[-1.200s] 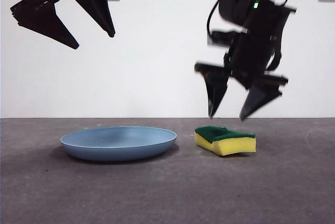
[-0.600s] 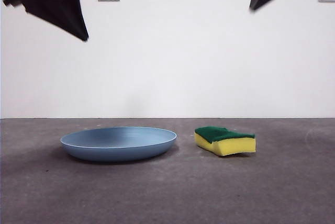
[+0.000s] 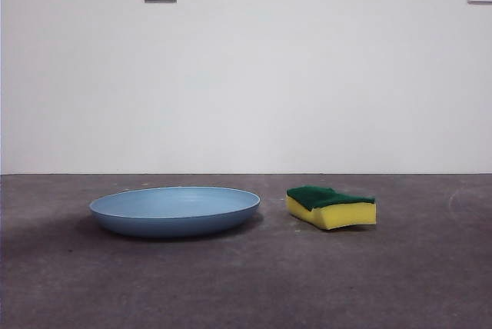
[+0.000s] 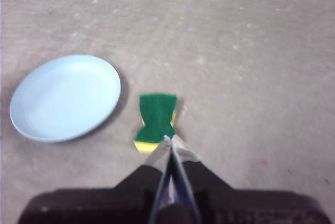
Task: Pick up the plate,pick up the cloth,clean the plate with the cloth
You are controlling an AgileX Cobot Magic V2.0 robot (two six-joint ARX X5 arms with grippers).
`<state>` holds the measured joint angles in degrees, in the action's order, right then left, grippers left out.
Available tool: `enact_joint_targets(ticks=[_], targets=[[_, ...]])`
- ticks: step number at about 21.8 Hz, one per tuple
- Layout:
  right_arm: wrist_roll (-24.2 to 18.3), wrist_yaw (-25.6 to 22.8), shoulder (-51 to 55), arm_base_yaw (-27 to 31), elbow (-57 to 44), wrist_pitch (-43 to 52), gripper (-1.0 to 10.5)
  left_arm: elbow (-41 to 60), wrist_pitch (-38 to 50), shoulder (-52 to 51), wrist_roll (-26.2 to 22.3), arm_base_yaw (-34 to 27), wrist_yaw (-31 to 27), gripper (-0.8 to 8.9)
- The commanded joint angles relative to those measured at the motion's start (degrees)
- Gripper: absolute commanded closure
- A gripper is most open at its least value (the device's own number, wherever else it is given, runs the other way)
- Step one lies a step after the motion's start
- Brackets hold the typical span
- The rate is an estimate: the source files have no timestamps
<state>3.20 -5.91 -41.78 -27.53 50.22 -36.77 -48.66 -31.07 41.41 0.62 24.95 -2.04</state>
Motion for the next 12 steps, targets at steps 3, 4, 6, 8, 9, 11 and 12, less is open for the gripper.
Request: enact_joint_targets(ticks=[3, 4, 6, 8, 9, 11, 12], targets=[[-0.02, -1.18, 8.98, -0.70, -3.43, 0.20, 9.6, 10.67, 3.06, -10.64, 1.29, 0.20, -1.16, 8.21], [0.02, -1.44, 9.70, -0.70, -3.41, 0.26, 9.6, 10.71, 2.12, -11.34, 1.84, 0.20, -0.81, 8.17], [-0.07, -1.97, 10.36, -0.70, -3.41, 0.22, 9.5, 10.69, 0.68, -11.61, 2.73, 0.20, -0.79, 8.17], [-0.07, -1.84, 10.43, -0.72, -3.41, 0.22, 9.5, 10.69, 0.55, -10.95, 2.75, 0.20, -0.79, 8.17], [-0.07, -1.86, 10.40, -0.72, -3.41, 0.22, 9.5, 10.69, 0.55, -10.60, 2.73, 0.20, -0.79, 8.17], [-0.09, -2.01, 10.21, -0.72, -3.41, 0.22, 9.5, 10.69, 0.55, -10.21, 2.73, 0.20, -0.79, 8.17], [-0.09, -2.01, 10.16, -0.68, -3.41, 0.22, 9.5, 10.69, 0.55, -9.88, 2.73, 0.20, -0.81, 8.17]])
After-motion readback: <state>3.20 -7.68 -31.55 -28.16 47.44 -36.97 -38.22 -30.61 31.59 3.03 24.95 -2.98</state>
